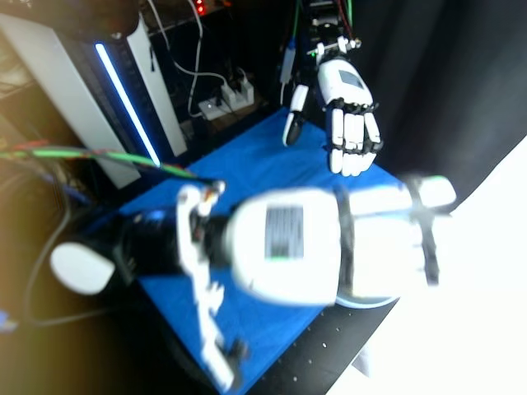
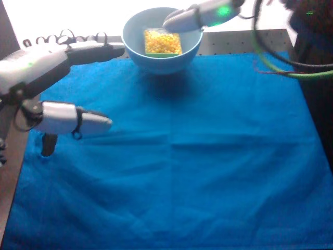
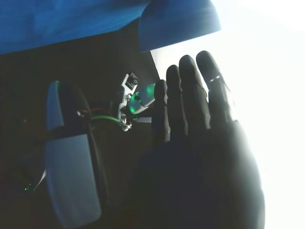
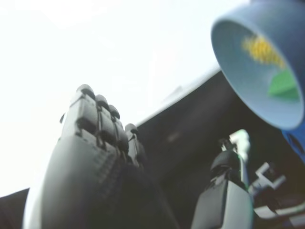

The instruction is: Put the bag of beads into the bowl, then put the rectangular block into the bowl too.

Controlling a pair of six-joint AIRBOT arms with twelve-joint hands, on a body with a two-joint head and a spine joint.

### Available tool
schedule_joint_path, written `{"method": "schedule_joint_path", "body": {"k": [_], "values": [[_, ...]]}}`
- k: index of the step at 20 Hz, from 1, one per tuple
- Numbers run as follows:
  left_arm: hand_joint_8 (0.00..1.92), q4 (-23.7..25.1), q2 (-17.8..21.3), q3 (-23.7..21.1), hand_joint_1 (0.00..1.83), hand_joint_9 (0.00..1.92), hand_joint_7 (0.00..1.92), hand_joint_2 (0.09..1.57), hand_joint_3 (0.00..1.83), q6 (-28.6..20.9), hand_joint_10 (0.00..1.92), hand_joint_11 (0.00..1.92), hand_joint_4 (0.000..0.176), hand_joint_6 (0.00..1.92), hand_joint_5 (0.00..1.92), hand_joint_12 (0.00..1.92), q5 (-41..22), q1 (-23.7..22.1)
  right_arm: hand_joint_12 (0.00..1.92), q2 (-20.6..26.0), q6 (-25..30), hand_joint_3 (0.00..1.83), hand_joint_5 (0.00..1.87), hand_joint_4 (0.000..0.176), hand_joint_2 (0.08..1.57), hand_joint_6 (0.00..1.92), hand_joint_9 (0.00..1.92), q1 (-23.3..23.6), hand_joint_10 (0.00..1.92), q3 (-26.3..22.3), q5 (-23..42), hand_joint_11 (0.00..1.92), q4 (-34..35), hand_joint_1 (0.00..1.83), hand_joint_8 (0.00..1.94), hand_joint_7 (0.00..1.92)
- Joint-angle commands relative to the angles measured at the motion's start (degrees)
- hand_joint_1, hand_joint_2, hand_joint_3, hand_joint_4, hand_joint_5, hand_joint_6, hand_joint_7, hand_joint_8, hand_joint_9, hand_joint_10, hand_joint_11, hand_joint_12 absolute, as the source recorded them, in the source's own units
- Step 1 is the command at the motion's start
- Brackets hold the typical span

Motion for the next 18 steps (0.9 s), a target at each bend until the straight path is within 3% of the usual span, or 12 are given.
{"method": "schedule_joint_path", "body": {"k": [1, 3, 4, 5, 9, 10, 11, 13, 15, 16, 17, 18], "values": [[0.00, -1.5, 1.2, -0.5, 0.91, 0.35, 0.34, 0.97, 0.00, -0.3, 0.01, 0.00, 0.036, 0.00, 0.26, 0.90, -10.1, 0.2, 0.00, 2.6, -0.1, 0.00, 0.00, 0.176, 0.79, 0.00, 0.00, -1.5, 0.00, -1.0, 10.2, 0.00, 5.7, 0.58, 0.00, 0.00], [0.00, -2.2, 2.8, -2.4, 0.92, 0.34, 0.31, 0.96, 0.00, -0.3, 0.00, 0.00, 0.046, 0.00, 0.24, 0.97, -14.2, 2.0, 0.00, 7.3, -0.1, 0.00, 0.00, 0.176, 0.80, 0.00, 0.00, -5.9, 0.00, -5.9, 17.0, 0.00, 10.6, 0.62, 0.00, 0.00], [0.00, -2.5, 3.7, -3.4, 0.90, 0.33, 0.31, 0.96, 0.00, -0.3, 0.00, 0.00, 0.025, 0.00, 0.22, 1.02, -16.5, 3.0, 0.00, 10.2, -0.1, 0.00, 0.00, 0.176, 0.79, 0.00, 0.00, -9.0, 0.00, -9.1, 20.9, 0.00, 13.7, 0.60, 0.00, 0.00], [0.00, -2.7, 4.5, -4.4, 0.89, 0.35, 0.32, 0.94, 0.00, -0.3, 0.01, 0.00, 0.029, 0.00, 0.22, 1.10, -19.1, 3.7, 0.00, 13.6, -0.1, 0.00, 0.00, 0.176, 0.80, 0.00, 0.00, -12.7, 0.00, -13.3, 25.1, 0.00, 18.0, 0.58, 0.00, 0.00], [0.00, -5.1, 7.2, -8.5, 0.71, 0.35, 0.26, 0.89, 0.00, -0.3, 0.01, 0.00, 0.082, 0.00, 0.12, 1.27, -29.9, 9.2, 0.00, 23.4, -0.1, 0.01, 0.00, 0.176, 0.82, 0.00, 0.00, -30.4, 0.00, -28.0, 43.7, 0.00, 32.0, 0.66, 0.00, 0.00], [0.00, -6.5, 7.6, -9.5, 0.62, 0.30, 0.19, 0.89, 0.00, -0.3, 0.00, 0.00, 0.010, 0.00, 0.11, 1.23, -33.1, 11.7, 0.00, 24.4, -0.1, 0.02, 0.00, 0.176, 0.84, 0.00, 0.00, -34.2, 0.00, -30.3, 46.9, 0.00, 34.1, 0.64, 0.00, 0.00], [0.00, -8.2, 7.8, -10.5, 0.65, 0.15, 0.08, 0.88, 0.00, -0.3, 0.00, 0.00, 0.050, 0.00, 0.02, 1.08, -36.3, 14.1, 0.00, 25.0, -0.1, 0.01, 0.00, 0.176, 0.84, 0.00, 0.00, -36.4, 0.00, -32.0, 49.0, 0.00, 35.8, 0.59, 0.00, 0.00], [0.00, -11.4, 7.9, -12.1, 0.55, 0.04, 0.00, 0.89, 0.00, -0.3, 0.00, 0.00, 0.091, 0.00, 0.00, 0.92, -42.7, 18.8, 0.00, 25.5, -0.1, 0.01, 0.00, 0.176, 0.91, 0.00, 0.00, -39.3, 0.00, -34.0, 51.0, 0.00, 37.3, 0.56, 0.00, 0.00], [0.00, -14.0, 8.0, -13.6, 0.41, 0.00, 0.00, 0.94, 0.01, -0.3, 0.00, 0.00, 0.094, 0.00, 0.00, 0.94, -48.3, 22.6, 0.00, 25.5, -0.1, 0.02, 0.00, 0.176, 0.96, 0.00, 0.00, -41.9, 0.00, -35.8, 51.6, 0.00, 38.9, 0.53, 0.00, 0.00], [0.00, -14.3, 7.9, -13.9, 0.36, 0.00, 0.00, 0.98, 0.02, -0.3, 0.00, 0.00, 0.115, 0.00, 0.00, 0.94, -49.6, 23.1, 0.00, 25.5, -0.1, 0.01, 0.00, 0.176, 0.95, 0.00, 0.00, -42.8, 0.00, -36.2, 51.6, 0.00, 39.6, 0.53, 0.00, 0.00], [0.00, -14.2, 7.9, -14.1, 0.37, 0.00, 0.00, 1.01, 0.02, -0.3, 0.00, 0.00, 0.151, 0.00, 0.00, 0.71, -50.4, 23.2, 0.00, 25.4, -0.1, 0.01, 0.00, 0.176, 0.94, 0.00, 0.00, -43.6, 0.00, -36.3, 51.6, 0.00, 40.7, 0.50, 0.00, 0.00], [0.00, -14.1, 8.0, -14.1, 0.37, 0.00, 0.00, 1.05, 0.01, -0.3, 0.00, 0.00, 0.171, 0.00, 0.00, 0.45, -50.7, 23.2, 0.00, 25.3, -0.1, 0.00, 0.00, 0.176, 0.93, 0.00, 0.00, -43.7, 0.00, -36.3, 51.6, 0.00, 41.0, 0.50, 0.00, 0.00]]}}
